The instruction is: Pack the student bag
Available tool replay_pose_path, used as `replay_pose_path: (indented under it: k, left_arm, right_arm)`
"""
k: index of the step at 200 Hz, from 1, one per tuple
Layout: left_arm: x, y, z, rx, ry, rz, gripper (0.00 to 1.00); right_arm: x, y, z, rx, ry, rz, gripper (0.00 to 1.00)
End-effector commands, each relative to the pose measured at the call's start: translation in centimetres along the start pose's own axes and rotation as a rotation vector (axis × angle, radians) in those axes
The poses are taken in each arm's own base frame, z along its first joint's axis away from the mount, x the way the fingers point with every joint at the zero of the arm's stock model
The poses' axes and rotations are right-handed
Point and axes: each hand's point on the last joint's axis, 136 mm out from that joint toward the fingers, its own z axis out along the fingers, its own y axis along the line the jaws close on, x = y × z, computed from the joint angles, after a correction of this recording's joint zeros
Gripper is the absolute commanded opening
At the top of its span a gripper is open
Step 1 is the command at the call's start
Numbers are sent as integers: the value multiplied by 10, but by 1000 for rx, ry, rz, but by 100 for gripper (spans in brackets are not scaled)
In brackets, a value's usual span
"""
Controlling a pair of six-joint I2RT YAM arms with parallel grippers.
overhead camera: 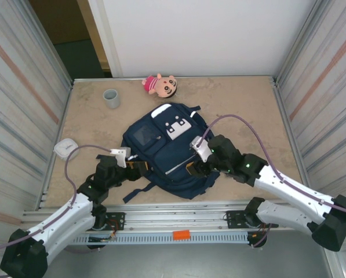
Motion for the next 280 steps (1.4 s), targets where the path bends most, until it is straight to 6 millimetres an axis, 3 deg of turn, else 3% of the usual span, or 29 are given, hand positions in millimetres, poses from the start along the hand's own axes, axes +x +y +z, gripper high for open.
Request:
replay_pose_path:
  k: [1,14,28,66,135,172,215,246,264,280]
  left_arm:
    - [-7,-2,-2,-13,-14,-12,62]
    - [-6,-2,-2,-11,-10,-13,62]
    - [-5,-3,-1,-5,-3,-14,62]
    - [-2,-1,0,-7,1,-21,62]
    - [-3,0,1,-10,-2,-12,62]
    - [-3,0,1,-12,-1,-13,63]
    - [-4,0,-1,-13,-6,-4,63]
    - [-2,1,-1,-17,0,0,63]
    - [-1,1,-1,-13,0,6,63]
    - [-2,-4,-1,19,-11,43,64]
  right_arm:
    - [31,-9,-3,49,102,442,61]
    - [37,-6,-3,48,132,500,61]
    - [37,6,-2,-2,148,413,63]
    - [33,38,0,-4,139,-199,64]
    - [41,8,51,160,293,-1003,72]
    - [29,3,60,74,203,-1031,70]
    - [46,-8,67,29,294,-1145,67]
    - [44,-3,74,-16,275,-1149,64]
    - [45,-6,83,-16,289,-1140,55]
    - [39,-10,85,2,286,-1132,32]
